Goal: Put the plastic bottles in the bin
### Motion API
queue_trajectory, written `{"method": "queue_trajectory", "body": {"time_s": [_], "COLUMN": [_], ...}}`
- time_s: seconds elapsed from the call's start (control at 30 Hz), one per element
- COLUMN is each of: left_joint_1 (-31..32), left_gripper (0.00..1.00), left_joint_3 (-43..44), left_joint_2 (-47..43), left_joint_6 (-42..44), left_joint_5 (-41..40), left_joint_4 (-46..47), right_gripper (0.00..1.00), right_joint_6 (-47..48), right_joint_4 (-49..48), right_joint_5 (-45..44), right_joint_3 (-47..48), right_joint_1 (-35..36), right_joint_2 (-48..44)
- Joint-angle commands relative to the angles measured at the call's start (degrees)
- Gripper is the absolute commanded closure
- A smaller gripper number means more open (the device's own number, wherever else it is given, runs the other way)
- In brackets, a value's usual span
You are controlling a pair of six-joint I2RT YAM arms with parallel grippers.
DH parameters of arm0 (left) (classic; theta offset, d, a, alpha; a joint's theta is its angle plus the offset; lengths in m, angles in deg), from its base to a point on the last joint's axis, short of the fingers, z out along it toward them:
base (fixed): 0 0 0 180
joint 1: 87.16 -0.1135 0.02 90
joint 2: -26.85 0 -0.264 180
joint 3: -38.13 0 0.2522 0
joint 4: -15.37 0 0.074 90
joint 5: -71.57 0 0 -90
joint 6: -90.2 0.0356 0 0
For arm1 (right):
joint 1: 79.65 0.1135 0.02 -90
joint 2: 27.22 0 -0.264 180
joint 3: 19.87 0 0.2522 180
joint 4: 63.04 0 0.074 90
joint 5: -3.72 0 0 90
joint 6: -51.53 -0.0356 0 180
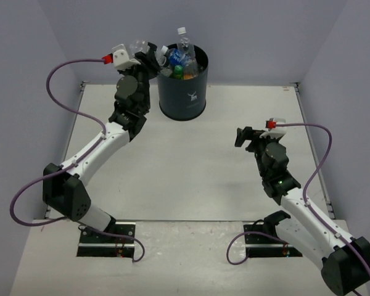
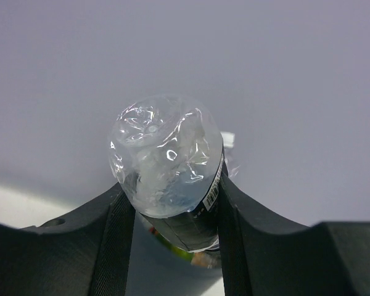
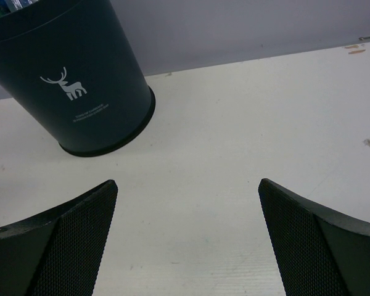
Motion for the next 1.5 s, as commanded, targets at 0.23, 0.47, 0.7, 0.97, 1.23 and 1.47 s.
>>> {"method": "queue_trajectory", "body": {"time_s": [0.23, 0.47, 0.7, 0.97, 1.23, 1.47], "left_joint_1": [-7.23, -8.43, -8.76, -9.02, -9.11, -9.11], "left_gripper": [0.75, 0.68, 0.67, 0.64, 0.17, 0.04], "left_joint_3": [24.53, 26.70, 22.38, 16.46, 18.38, 18.04], "left_joint_2": [23.82, 27.71, 27.69, 27.56, 29.89, 27.00], "left_joint_6": [19.67, 20.50, 25.03, 26.00, 24.67, 24.42], "left_joint_5": [24.31, 28.34, 33.40, 30.81, 27.03, 26.34], "left_joint_4": [5.94, 4.74, 2.06, 3.24, 0.36, 0.43], "right_gripper": [0.01, 0.01, 0.01, 0.01, 0.01, 0.01], "right_joint_6": [1.47, 2.07, 2.51, 2.59, 2.76, 2.42], "right_joint_4": [-0.57, 0.11, -0.09, -0.40, -0.31, 0.00], "right_joint_5": [-0.81, -1.49, -1.43, -1.30, -1.90, -1.35], "right_joint_3": [1.10, 1.70, 2.00, 2.05, 2.05, 2.31], "right_joint_1": [-0.28, -0.35, -0.37, -0.37, -0.37, -0.41], "right_joint_2": [1.39, 2.67, 3.59, 4.60, 4.35, 4.87]}}
